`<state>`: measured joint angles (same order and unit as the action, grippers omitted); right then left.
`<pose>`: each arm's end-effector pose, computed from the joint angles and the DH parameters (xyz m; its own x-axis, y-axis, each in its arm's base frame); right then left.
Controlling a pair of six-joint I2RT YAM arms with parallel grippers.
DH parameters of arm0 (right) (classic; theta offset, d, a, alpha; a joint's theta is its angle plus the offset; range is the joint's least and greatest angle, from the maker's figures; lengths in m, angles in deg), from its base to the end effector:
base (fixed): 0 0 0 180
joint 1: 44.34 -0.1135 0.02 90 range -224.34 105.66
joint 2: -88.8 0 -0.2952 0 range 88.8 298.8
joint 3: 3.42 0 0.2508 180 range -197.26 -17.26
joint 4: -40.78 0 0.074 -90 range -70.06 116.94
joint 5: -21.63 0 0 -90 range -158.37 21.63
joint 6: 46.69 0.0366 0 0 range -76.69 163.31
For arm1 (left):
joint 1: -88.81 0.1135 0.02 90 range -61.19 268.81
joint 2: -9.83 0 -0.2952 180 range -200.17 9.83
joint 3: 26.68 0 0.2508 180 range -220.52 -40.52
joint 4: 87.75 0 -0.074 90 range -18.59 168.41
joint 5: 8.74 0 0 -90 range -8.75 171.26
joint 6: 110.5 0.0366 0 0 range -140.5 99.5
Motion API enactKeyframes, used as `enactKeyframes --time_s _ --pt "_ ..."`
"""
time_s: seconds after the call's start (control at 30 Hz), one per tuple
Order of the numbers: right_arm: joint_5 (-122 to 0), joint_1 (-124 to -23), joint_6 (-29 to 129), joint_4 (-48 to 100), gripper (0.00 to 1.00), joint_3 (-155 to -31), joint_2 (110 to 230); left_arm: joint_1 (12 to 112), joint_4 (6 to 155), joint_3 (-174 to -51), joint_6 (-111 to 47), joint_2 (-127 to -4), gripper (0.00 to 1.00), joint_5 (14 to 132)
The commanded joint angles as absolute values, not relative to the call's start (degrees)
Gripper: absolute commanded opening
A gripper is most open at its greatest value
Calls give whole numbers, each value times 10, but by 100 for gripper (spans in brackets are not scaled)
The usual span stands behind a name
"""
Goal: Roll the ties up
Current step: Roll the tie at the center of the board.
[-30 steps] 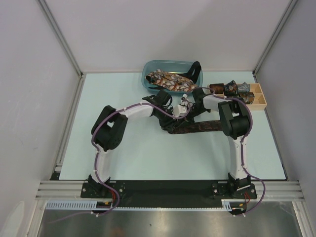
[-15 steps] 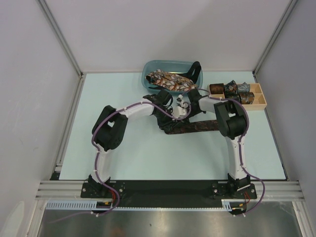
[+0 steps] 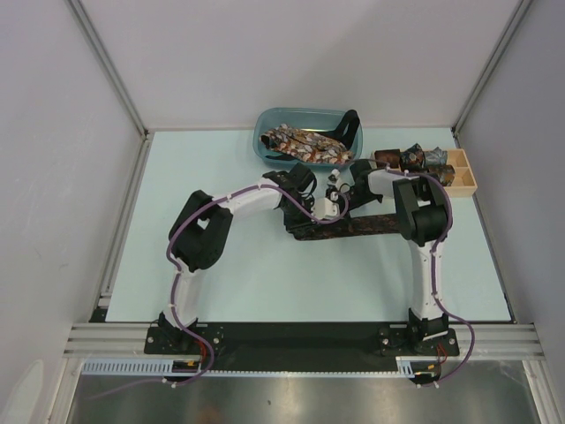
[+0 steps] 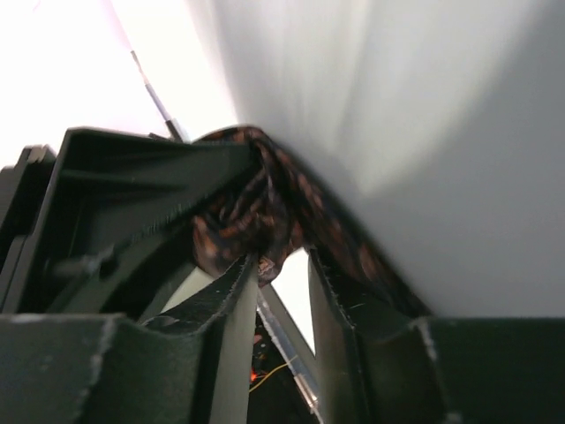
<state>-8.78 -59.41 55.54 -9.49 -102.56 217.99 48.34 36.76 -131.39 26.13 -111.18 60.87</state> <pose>0.4159 0.1447 0.1255 -0.9878 -0.1549 0.0158 -0.0638 0.4951 0.8665 0.3315 -0.2996 0.1932 0.0062 0.8904 -0.4552 1.0000 -0.0070 -0.0001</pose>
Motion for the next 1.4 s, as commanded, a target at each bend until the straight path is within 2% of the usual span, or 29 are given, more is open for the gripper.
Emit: enactKeyframes --time_s 0.0,0.27,0.57,0.67,0.7,0.77,0.8,0.83,0.87,0.9,0.97,1.0,1.1,1.37 --pt "-49 -586 516 -149 37 -1039 2131 481 310 -1301 274 -1143 25 624" --pt "-27 -592 538 -129 48 -1025 2108 487 310 -1316 270 -1149 26 613" --pt "-65 -617 568 -77 45 -1031 2155 499 312 -1320 263 -1138 27 578" --pt "-78 -623 569 -64 38 -1030 2160 503 316 -1318 262 -1132 28 566" --pt "-83 -624 567 -66 26 -1030 2162 505 318 -1318 260 -1130 29 564" --pt "-103 -624 556 -78 15 -1029 2164 508 320 -1314 261 -1127 31 559" --pt "-110 -623 548 -85 4 -1029 2166 509 324 -1313 258 -1125 35 559" --pt "-115 -621 543 -90 0 -1028 2169 512 324 -1311 256 -1120 37 550" --pt "-127 -619 536 -102 0 -1029 2169 517 326 -1310 256 -1116 41 545" --pt "-134 -615 527 -106 0 -1027 2170 521 332 -1310 249 -1113 51 542" --pt "-151 -610 520 -115 0 -1024 2171 535 338 -1310 242 -1098 60 515" --pt "-157 -604 515 -116 0 -1023 2173 540 351 -1307 231 -1089 68 502" --pt "-181 -597 506 -124 0 -1020 2174 558 387 -1291 212 -1053 79 469" --pt "-235 -588 504 -135 0 -1022 2179 552 484 -1242 173 -998 89 453"
